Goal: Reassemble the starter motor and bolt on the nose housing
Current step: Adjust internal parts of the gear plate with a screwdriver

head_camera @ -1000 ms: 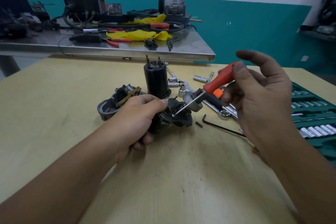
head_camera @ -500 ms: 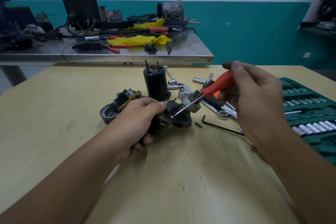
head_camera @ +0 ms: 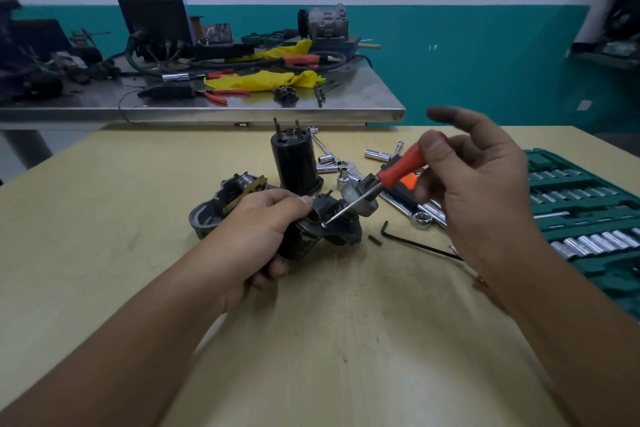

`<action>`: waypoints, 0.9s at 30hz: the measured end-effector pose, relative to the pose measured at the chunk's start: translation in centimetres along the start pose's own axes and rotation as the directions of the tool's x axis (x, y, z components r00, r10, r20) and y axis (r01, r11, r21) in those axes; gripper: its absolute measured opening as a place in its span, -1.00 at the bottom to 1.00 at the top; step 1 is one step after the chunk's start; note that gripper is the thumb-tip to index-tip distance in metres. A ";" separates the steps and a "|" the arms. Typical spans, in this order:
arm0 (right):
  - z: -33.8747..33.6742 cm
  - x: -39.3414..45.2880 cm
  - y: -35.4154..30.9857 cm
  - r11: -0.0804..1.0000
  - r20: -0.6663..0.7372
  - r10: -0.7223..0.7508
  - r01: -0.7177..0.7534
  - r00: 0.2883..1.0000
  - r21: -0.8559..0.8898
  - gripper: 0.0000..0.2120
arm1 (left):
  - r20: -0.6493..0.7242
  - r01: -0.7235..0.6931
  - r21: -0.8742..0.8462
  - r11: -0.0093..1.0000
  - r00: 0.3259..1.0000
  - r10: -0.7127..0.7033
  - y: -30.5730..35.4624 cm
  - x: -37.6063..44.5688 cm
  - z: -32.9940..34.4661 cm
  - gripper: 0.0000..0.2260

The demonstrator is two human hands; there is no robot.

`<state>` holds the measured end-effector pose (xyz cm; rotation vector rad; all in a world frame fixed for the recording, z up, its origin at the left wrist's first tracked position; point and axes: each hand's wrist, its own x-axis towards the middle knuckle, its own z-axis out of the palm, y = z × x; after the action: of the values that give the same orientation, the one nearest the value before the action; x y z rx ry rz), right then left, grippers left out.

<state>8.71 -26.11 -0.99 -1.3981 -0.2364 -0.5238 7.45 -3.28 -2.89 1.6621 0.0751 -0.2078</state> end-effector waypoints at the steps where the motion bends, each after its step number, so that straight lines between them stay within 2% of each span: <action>1: 0.1 -0.1 0.0 0.999 -0.027 -0.029 0.028 0.999 -0.030 -0.90 | -0.001 0.001 -0.001 1.000 1.000 -0.001 0.0 0.0 0.0 -0.84; 3: 0.3 -0.2 0.2 0.998 -0.057 -0.023 0.020 0.998 -0.053 -0.85 | -0.003 0.001 0.000 1.000 1.000 -0.001 0.0 0.1 -0.1 -0.84; 7: 0.3 0.0 -0.2 0.990 0.035 0.100 -0.103 0.994 0.095 -0.73 | -0.008 0.000 0.004 1.000 1.000 0.000 0.0 0.0 -0.1 -0.85; 9: 0.1 0.1 -0.3 0.999 0.031 0.032 -0.033 0.999 0.027 -0.74 | -0.009 -0.004 0.008 1.000 1.000 0.004 0.0 0.0 0.0 -0.85; 11: 0.0 0.0 -0.1 0.998 -0.021 -0.039 0.039 0.999 -0.040 -0.83 | -0.012 -0.005 0.006 1.000 1.000 0.005 0.1 -0.1 0.0 -0.85; 13: 0.2 -0.1 0.1 0.999 -0.053 -0.031 0.029 0.998 -0.038 -0.85 | -0.015 -0.002 0.005 1.000 1.000 0.002 0.1 -0.1 0.0 -0.85; 17: 0.1 0.2 0.2 0.990 0.061 0.096 -0.102 0.994 0.102 -0.76 | -0.008 0.000 0.016 1.000 1.000 0.000 0.1 0.0 -0.1 -0.85; 20: 0.0 0.1 0.2 1.000 0.041 0.000 0.000 0.999 0.014 -0.83 | -0.012 0.000 0.020 1.000 1.000 0.000 0.1 0.0 -0.1 -0.86; 22: 0.1 0.0 0.3 0.999 0.007 -0.017 0.018 1.000 -0.042 -0.84 | -0.013 0.000 0.023 1.000 1.000 0.001 0.1 0.0 -0.1 -0.86; 24: 0.2 0.0 0.3 0.999 0.007 0.039 -0.039 0.999 -0.027 -0.84 | -0.009 0.003 0.026 1.000 1.000 -0.003 0.1 0.0 -0.2 -0.84; 27: 0.1 0.1 -0.1 0.992 0.082 0.104 -0.109 0.991 0.059 -0.71 | -0.008 0.008 0.020 1.000 1.000 -0.008 0.1 0.0 -0.2 -0.86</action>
<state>8.77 -26.08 -0.80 -1.3624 -0.2385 -0.3709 7.45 -3.13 -2.76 1.6826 0.0860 -0.2089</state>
